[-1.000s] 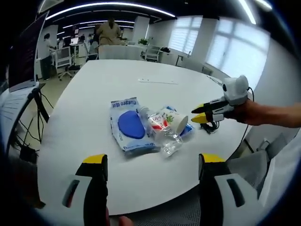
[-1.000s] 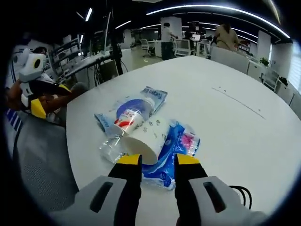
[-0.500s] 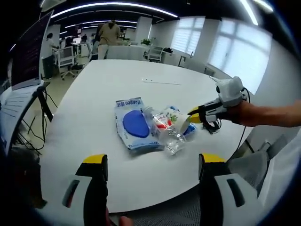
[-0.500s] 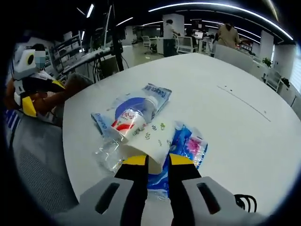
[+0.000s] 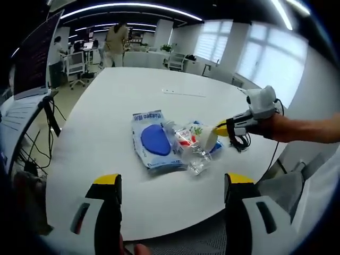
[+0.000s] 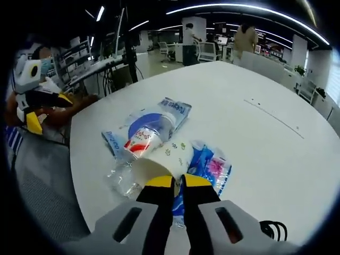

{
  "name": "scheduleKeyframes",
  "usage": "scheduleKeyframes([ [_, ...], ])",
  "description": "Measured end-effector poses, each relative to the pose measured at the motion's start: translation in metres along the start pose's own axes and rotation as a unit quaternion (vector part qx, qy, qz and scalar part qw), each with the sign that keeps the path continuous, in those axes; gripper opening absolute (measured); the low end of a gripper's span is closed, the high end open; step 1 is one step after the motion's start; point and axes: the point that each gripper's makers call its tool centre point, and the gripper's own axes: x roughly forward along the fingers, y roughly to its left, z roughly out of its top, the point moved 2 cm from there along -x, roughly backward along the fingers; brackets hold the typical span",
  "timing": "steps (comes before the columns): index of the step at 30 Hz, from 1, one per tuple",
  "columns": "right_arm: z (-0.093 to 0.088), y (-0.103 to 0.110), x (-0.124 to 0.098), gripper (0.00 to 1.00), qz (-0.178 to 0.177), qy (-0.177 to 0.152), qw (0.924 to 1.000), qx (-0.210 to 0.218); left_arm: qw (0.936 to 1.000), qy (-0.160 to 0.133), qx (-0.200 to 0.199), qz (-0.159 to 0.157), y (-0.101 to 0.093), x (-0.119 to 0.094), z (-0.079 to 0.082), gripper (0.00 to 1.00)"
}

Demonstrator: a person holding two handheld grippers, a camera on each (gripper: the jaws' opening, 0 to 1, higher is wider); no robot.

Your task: Arrange the tabletop items into an orderly group along one side of the table until the central work area is clear of visible clutter.

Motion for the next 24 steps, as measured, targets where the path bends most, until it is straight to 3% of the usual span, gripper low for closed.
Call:
scheduleKeyframes([
  [13, 0.015, -0.008, -0.005, 0.0, -0.011, -0.008, 0.9999, 0.01, 1.0, -0.006, -0.004, -0.003, 0.001, 0.002, 0.003, 0.81],
  [24, 0.042, -0.017, 0.002, 0.0, -0.015, -0.025, 0.9986, 0.045, 0.9999, -0.008, -0.005, -0.005, 0.007, 0.002, 0.004, 0.81],
])
